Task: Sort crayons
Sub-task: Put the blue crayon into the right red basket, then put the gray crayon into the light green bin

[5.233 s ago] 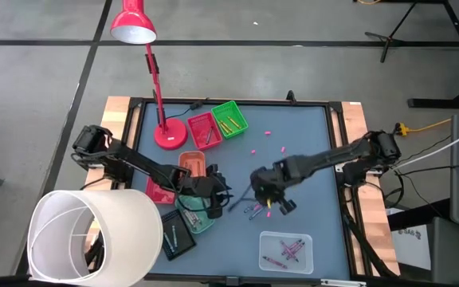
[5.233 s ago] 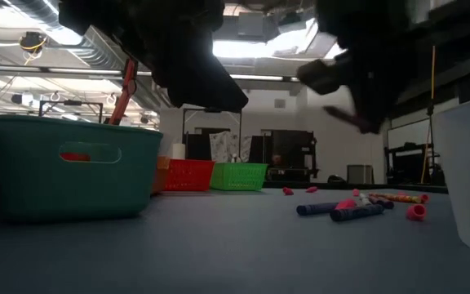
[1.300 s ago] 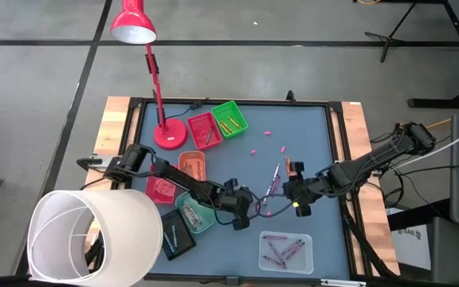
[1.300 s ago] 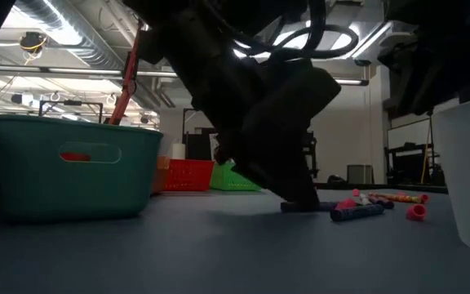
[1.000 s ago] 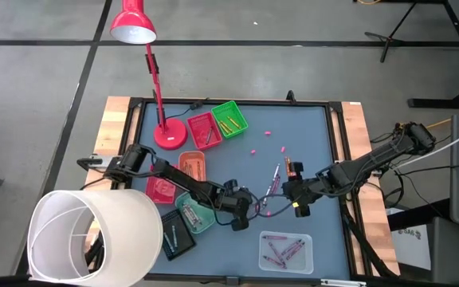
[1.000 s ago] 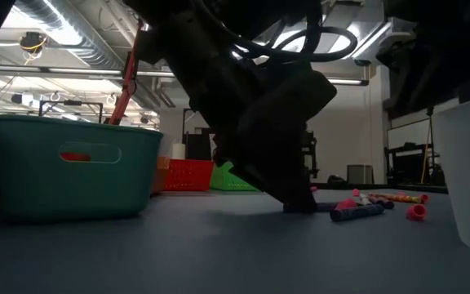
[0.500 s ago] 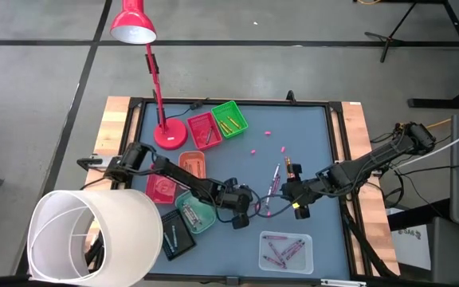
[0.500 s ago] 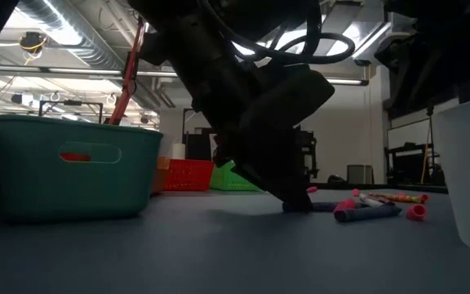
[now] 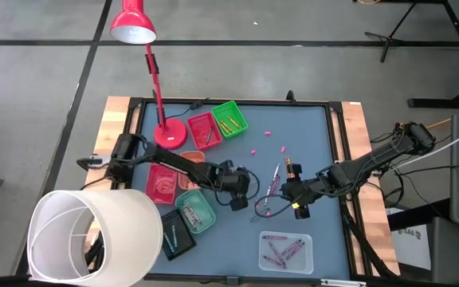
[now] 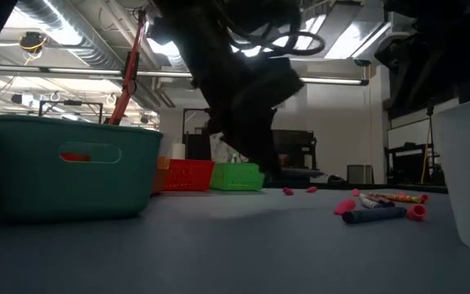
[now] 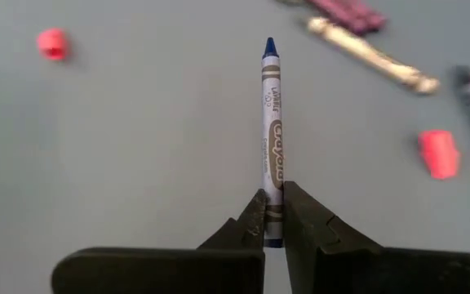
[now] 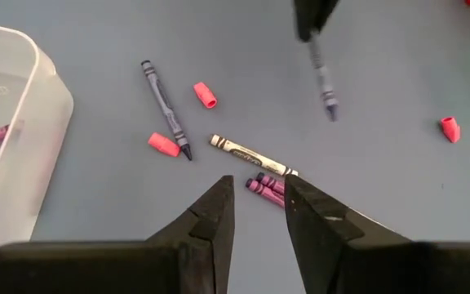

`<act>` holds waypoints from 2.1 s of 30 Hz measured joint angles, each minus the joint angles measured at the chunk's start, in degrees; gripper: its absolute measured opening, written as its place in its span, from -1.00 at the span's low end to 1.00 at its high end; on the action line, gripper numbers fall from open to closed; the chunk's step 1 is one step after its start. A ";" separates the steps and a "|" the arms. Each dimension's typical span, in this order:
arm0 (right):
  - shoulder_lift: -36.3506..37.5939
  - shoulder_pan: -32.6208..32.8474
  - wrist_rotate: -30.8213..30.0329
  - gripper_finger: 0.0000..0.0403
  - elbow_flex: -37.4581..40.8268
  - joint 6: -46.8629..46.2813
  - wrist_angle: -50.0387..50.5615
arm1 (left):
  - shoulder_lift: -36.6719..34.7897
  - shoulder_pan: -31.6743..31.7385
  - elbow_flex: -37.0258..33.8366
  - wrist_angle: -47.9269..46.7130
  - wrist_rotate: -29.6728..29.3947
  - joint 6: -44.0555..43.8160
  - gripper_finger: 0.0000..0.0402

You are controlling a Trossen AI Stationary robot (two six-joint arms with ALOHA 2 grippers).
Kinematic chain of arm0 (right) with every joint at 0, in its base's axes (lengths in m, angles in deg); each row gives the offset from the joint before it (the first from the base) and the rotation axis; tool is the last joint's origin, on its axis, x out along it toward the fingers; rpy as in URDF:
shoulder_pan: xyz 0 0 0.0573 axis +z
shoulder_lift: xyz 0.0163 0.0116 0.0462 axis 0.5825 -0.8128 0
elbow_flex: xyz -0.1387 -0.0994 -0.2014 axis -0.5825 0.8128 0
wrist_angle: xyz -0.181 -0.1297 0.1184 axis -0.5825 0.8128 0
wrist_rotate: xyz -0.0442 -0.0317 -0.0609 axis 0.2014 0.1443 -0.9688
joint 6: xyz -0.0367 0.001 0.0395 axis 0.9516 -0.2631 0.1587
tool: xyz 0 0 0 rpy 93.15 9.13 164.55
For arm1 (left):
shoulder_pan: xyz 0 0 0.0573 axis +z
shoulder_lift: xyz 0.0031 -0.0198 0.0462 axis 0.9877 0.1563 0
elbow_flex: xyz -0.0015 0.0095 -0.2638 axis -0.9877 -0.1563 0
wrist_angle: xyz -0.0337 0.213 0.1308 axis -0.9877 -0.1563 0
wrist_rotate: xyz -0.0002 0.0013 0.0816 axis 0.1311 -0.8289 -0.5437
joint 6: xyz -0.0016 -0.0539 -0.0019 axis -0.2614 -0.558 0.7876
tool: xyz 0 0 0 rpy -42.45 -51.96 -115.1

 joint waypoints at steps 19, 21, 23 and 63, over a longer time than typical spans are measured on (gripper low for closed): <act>-0.17 0.01 -0.67 -0.47 0.00 -0.01 -0.02 | -10.67 15.16 0.09 -4.60 -5.00 5.31 -0.96; -0.17 0.02 -0.68 -0.47 0.00 0.00 -0.02 | -11.96 17.02 0.11 -6.09 -5.13 5.92 -0.96; -0.17 0.02 -0.68 -0.47 0.00 0.00 -0.02 | -13.07 18.84 0.13 -8.55 -5.16 5.98 -0.96; -1.05 -20.90 8.15 -0.47 0.07 23.07 0.30 | -15.25 27.08 -2.21 -29.18 -5.94 -2.14 -0.44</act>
